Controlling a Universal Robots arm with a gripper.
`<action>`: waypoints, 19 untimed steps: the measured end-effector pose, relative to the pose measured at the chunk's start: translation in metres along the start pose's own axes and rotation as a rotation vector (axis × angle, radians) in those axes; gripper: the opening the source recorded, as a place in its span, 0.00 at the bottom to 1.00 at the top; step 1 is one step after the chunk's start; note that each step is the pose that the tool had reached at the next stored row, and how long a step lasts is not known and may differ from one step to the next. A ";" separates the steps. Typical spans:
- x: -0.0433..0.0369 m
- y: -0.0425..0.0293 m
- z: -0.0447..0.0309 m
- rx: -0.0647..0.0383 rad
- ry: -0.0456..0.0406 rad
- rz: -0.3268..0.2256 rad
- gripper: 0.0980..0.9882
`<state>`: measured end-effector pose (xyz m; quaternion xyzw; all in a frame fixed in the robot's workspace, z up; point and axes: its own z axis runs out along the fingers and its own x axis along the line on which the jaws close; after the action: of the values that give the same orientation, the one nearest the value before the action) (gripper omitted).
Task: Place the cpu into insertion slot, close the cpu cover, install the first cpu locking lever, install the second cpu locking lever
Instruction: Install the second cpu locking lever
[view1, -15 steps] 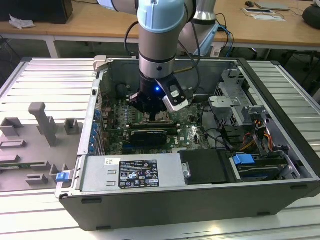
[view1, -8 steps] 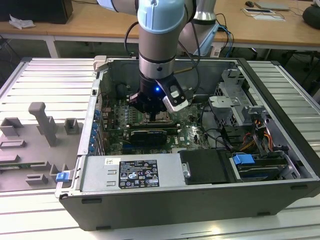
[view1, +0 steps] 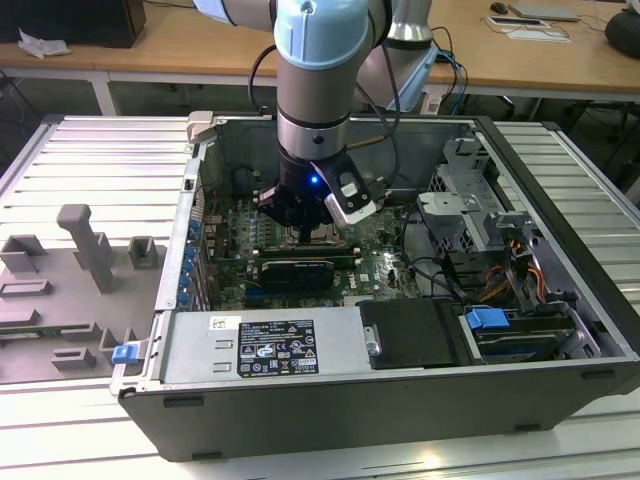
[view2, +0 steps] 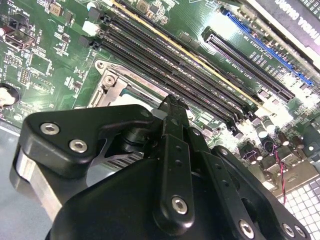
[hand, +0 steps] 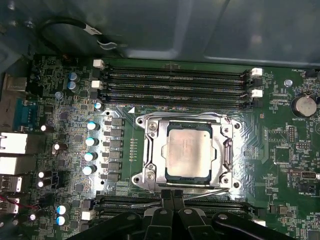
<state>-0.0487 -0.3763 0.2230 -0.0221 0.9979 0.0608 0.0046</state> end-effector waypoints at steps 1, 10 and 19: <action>0.0000 0.0000 0.0000 0.000 0.0000 0.000 0.01; 0.0001 -0.0001 0.0006 -0.001 -0.0001 0.000 0.01; 0.0142 -0.0107 0.0027 -0.033 -0.0014 0.000 0.01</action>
<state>-0.0623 -0.3872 0.2188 -0.0220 0.9968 0.0772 0.0049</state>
